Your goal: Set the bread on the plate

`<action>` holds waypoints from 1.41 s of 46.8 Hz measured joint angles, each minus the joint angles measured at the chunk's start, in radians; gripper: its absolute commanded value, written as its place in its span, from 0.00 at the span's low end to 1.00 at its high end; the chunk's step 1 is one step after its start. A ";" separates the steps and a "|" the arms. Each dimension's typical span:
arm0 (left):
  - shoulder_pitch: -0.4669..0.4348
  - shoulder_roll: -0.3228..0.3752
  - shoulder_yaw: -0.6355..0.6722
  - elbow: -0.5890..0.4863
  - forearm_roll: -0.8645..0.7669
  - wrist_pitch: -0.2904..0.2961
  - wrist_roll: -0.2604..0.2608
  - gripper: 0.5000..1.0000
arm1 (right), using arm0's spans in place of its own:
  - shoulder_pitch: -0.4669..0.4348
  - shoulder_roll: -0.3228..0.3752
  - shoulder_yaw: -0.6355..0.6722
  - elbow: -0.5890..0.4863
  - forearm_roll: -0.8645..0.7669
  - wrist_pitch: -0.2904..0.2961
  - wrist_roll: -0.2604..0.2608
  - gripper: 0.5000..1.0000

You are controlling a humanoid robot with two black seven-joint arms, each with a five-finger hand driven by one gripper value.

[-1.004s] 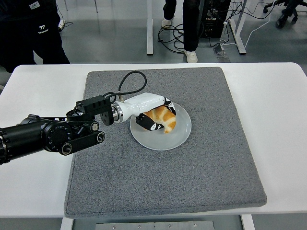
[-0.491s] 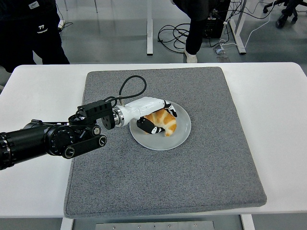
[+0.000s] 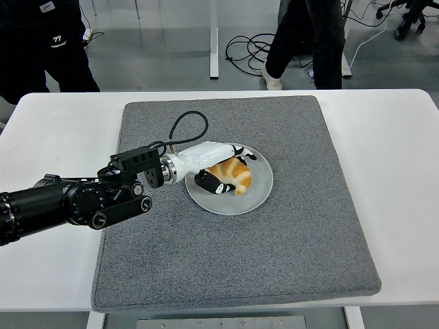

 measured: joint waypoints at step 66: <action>-0.034 0.042 -0.021 -0.033 -0.377 -0.051 0.003 0.94 | 0.003 0.000 0.000 0.002 0.000 0.000 0.000 1.00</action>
